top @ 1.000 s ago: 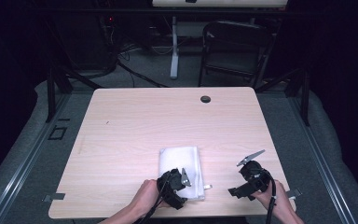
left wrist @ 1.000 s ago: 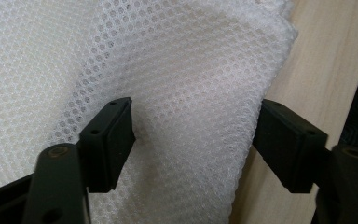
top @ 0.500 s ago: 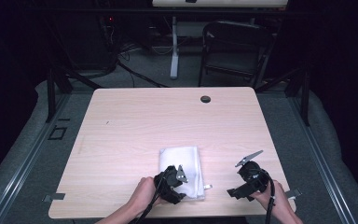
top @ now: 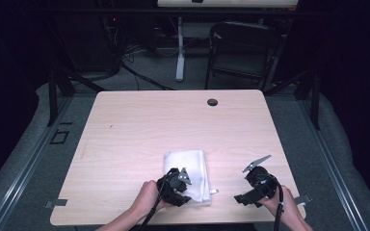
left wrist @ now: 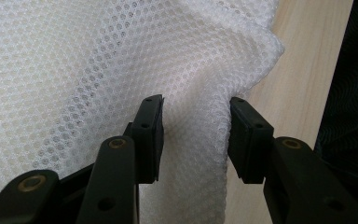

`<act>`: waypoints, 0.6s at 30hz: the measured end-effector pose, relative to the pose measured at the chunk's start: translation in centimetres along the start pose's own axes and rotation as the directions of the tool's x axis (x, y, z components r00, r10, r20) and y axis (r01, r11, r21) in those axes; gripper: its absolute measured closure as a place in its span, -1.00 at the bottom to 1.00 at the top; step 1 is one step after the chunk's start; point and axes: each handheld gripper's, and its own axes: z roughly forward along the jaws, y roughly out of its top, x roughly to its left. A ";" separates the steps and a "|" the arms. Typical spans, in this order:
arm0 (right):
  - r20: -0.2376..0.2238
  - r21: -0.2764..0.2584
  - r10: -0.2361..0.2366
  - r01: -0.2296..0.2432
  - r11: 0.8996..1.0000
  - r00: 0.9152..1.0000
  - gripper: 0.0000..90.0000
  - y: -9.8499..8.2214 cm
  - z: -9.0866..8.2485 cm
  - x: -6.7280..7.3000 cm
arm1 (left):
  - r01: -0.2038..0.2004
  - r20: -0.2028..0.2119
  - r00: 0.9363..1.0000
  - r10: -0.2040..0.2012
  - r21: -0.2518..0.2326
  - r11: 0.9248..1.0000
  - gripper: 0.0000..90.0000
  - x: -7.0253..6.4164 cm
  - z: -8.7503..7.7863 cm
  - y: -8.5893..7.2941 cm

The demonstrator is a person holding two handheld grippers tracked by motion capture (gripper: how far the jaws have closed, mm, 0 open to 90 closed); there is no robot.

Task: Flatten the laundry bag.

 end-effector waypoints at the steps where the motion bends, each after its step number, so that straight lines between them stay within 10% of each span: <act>1: 0.001 -0.001 0.001 -0.001 1.000 1.000 -0.68 0.0 0.0 0.0 | 0.006 0.005 1.000 -0.006 -0.003 1.000 0.32 0.1 0.0 0.0; 18: -0.014 0.001 -0.009 0.009 1.000 1.000 -0.68 0.1 0.2 0.4 | 0.068 0.063 0.996 -0.067 -0.016 0.998 0.41 1.0 -0.1 -0.3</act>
